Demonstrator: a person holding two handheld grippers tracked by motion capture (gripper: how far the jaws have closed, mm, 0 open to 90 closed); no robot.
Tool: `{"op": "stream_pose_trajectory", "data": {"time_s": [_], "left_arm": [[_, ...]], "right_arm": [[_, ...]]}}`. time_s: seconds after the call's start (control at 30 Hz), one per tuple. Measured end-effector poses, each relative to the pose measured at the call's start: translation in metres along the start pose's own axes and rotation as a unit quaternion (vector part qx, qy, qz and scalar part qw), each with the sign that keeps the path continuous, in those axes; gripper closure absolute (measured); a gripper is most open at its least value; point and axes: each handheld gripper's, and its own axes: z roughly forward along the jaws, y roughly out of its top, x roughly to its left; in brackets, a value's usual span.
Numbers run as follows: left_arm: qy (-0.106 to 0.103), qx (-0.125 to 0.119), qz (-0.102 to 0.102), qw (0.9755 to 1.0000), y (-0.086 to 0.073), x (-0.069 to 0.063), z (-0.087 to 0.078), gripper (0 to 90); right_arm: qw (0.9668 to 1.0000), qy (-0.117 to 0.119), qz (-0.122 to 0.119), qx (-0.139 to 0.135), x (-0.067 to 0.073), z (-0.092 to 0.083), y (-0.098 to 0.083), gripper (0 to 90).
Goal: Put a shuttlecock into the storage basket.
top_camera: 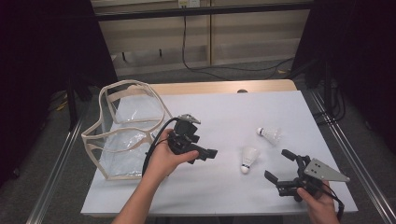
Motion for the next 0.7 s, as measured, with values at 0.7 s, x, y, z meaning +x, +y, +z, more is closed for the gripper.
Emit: {"op": "stream_pose_trajectory", "data": {"time_s": [0.7], "left_arm": [[0.0, 0.008, -0.002, 1.0, -0.013, 0.002, 0.021, 10.0]], "right_arm": [[1.0, 0.002, -0.001, 0.004, 0.0, 0.002, 0.0, 0.4]]}}
